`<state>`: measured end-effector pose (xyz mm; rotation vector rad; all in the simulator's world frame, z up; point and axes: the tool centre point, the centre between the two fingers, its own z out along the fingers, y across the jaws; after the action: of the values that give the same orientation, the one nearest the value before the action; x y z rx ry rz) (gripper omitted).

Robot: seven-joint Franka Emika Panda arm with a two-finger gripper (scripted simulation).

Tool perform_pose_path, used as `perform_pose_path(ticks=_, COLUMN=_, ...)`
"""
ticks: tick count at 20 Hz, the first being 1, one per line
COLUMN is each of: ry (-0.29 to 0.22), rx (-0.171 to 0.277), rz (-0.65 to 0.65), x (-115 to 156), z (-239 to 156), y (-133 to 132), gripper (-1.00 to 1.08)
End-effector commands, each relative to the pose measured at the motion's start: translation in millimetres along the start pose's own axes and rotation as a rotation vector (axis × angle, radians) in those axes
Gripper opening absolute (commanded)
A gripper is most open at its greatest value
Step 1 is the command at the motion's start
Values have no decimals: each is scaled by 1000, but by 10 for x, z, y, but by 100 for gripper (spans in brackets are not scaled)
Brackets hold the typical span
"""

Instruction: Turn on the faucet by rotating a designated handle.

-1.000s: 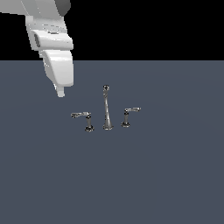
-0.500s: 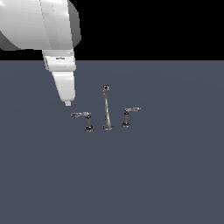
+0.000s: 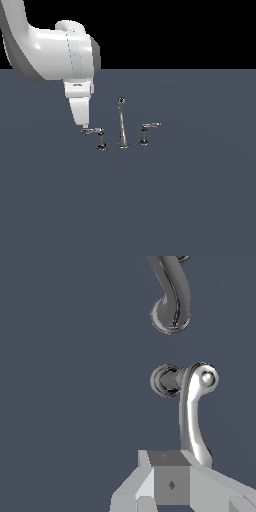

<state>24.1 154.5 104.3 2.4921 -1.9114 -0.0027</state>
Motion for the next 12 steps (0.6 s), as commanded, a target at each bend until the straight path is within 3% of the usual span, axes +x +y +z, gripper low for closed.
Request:
perform_pose_path(ticks=1, ry=2, rx=1, rz=31, x=42, z=79, y=-80, gripper=-100)
perform_pose_path(ticks=12, ry=2, rx=2, rz=74, x=104, z=187, y=-191, gripper=-100)
